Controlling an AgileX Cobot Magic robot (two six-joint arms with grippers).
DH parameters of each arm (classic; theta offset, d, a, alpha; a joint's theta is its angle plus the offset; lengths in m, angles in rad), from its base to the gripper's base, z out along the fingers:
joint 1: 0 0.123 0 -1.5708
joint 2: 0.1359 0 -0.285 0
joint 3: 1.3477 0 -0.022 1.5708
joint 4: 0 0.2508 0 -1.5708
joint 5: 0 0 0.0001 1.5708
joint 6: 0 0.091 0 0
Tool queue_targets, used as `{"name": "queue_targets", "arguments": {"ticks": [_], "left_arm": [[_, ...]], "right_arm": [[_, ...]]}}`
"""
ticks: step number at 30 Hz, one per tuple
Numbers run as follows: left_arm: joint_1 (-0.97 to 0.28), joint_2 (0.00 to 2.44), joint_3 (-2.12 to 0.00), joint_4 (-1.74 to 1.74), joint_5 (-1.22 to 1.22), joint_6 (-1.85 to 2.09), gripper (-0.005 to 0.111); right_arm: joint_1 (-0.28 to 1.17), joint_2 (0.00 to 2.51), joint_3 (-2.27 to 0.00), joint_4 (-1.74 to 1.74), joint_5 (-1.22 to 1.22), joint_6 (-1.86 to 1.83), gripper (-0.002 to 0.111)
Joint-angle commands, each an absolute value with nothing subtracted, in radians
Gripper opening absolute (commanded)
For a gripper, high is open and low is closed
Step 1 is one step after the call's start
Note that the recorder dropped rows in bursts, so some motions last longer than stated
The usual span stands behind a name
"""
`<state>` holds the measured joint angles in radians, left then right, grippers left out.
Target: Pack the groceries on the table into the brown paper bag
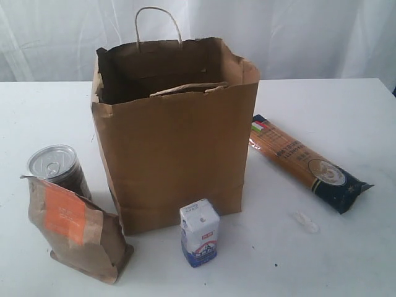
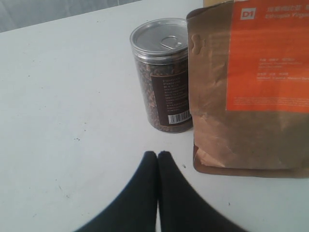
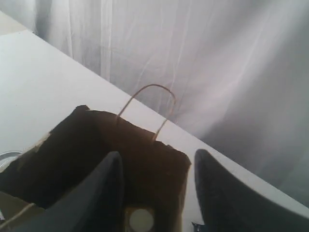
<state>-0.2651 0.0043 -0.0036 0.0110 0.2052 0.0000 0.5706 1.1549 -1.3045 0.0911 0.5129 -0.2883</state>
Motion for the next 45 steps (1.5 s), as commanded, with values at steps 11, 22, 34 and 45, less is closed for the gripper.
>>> {"name": "queue_targets", "arguments": {"ticks": [11,22,34,45], "left_arm": [[-0.261,0.0,0.0,0.008,0.204,0.0,0.0],[-0.261,0.0,0.0,0.008,0.204,0.0,0.0],[-0.261,0.0,0.0,0.008,0.204,0.0,0.0],[-0.261,0.0,0.0,0.008,0.204,0.0,0.0]], "right_arm": [[0.385,0.813,-1.045,-0.135,0.777,-0.11,0.045],[0.35,0.741,-0.739,-0.105,0.882,-0.079,0.045],[0.349,1.058,-0.615,0.029,0.735,-0.143,0.045],[0.345,1.464,-0.66,0.1,0.625,-0.183,0.045]]}}
